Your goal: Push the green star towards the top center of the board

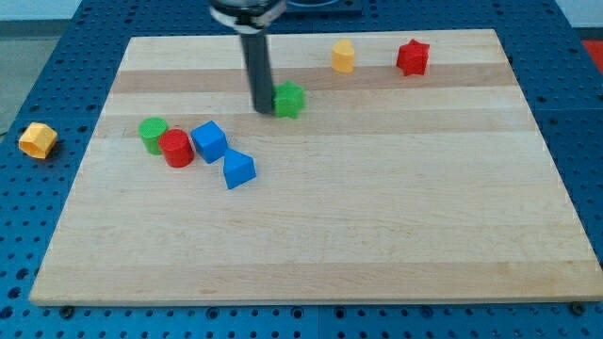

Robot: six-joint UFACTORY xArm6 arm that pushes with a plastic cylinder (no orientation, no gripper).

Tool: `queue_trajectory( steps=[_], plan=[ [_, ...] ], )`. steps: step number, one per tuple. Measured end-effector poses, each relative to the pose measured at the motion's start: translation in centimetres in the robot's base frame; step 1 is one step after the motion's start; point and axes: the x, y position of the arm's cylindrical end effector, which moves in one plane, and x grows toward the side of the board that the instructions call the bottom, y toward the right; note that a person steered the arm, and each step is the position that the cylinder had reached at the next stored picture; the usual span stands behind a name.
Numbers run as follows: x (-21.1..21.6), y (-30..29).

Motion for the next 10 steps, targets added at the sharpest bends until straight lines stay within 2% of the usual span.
queue_trajectory(
  steps=[1,2,4,6,8,9,10],
  plan=[
    [3.6,-1.5],
    [3.8,5.4],
    [-2.6,2.3],
    [-0.8,0.5],
    [-6.1,0.5],
    [-5.8,0.6],
    [1.8,2.6]
  ],
)
